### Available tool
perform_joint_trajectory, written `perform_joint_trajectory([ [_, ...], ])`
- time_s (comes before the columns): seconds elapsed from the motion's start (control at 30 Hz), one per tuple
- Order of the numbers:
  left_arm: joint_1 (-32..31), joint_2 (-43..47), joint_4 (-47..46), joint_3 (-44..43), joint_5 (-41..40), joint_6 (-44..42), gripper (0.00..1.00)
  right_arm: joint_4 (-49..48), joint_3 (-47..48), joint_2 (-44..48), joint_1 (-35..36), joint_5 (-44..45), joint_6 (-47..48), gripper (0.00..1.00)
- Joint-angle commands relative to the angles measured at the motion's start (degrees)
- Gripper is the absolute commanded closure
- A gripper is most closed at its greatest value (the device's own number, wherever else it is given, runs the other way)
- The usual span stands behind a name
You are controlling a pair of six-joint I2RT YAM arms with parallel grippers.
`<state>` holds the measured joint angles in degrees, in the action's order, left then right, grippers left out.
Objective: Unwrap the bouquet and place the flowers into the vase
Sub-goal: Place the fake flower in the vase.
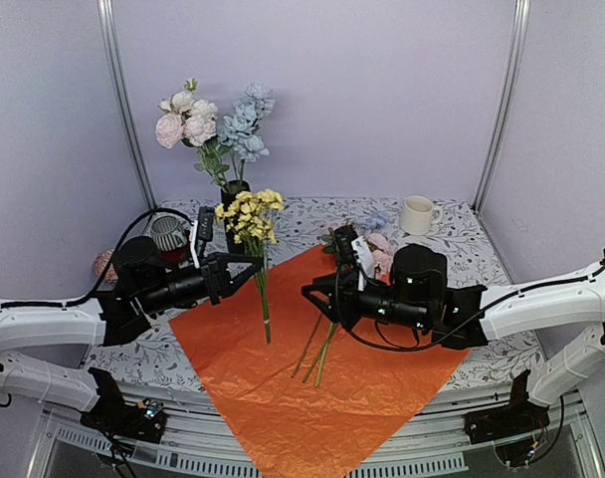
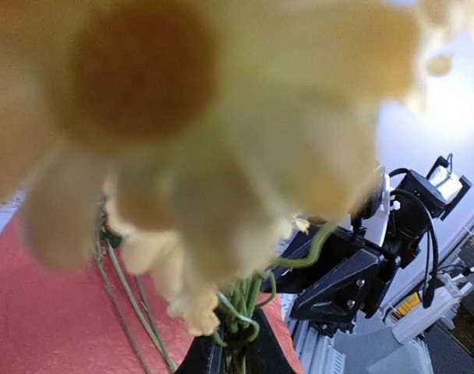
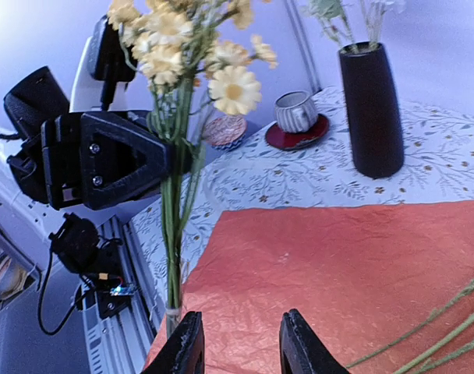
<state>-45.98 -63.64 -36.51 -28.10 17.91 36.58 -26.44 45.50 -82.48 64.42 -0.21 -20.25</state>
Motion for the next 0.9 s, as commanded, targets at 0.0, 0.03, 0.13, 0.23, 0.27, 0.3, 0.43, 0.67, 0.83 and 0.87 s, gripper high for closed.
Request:
perform_joint_trajectory([
  [0.0,3.1,4.3,7.4,-1.8,-6.0,-6.7,0.91,1.0,-3.2,5.7,-2.0,13.8,0.3,0.64],
  [0.03,3.9,5.0,8.3,-2.1,-6.5,-7.8,0.92,1.5,-3.6,6.4,-3.0,15.0,0.3,0.64],
  [0.13,7.2,6.2,11.0,-4.1,-7.4,-9.7,0.92,3.3,-4.2,7.5,-6.8,17.6,0.6,0.65],
  [0.23,10.1,6.6,14.0,-6.9,-7.4,-11.8,0.92,4.4,-4.8,8.3,-11.7,18.0,0.2,0.65],
  [0.27,10.8,6.5,14.8,-7.7,-7.6,-12.4,0.92,4.0,-5.3,8.6,-13.7,17.3,-0.1,0.65],
  [0.3,11.5,6.5,15.6,-8.6,-7.9,-13.1,0.92,3.3,-5.7,8.9,-15.4,16.5,-0.2,0.64],
  [0.43,12.9,6.2,17.0,-11.2,-10.2,-16.4,0.92,-5.3,-9.0,8.2,-18.2,16.9,6.0,0.62],
  [0.67,13.4,4.9,13.3,-14.0,-15.6,-23.6,0.92,-20.5,-15.6,1.6,-18.2,16.2,18.8,0.62],
  [0.83,13.4,3.9,9.5,-18.1,-20.8,-30.9,0.92,-25.5,-17.9,-1.5,-18.2,13.8,19.0,0.62],
  [0.87,13.5,3.4,8.5,-19.1,-21.8,-32.1,0.92,-25.6,-17.8,-1.6,-18.3,13.2,18.9,0.61],
])
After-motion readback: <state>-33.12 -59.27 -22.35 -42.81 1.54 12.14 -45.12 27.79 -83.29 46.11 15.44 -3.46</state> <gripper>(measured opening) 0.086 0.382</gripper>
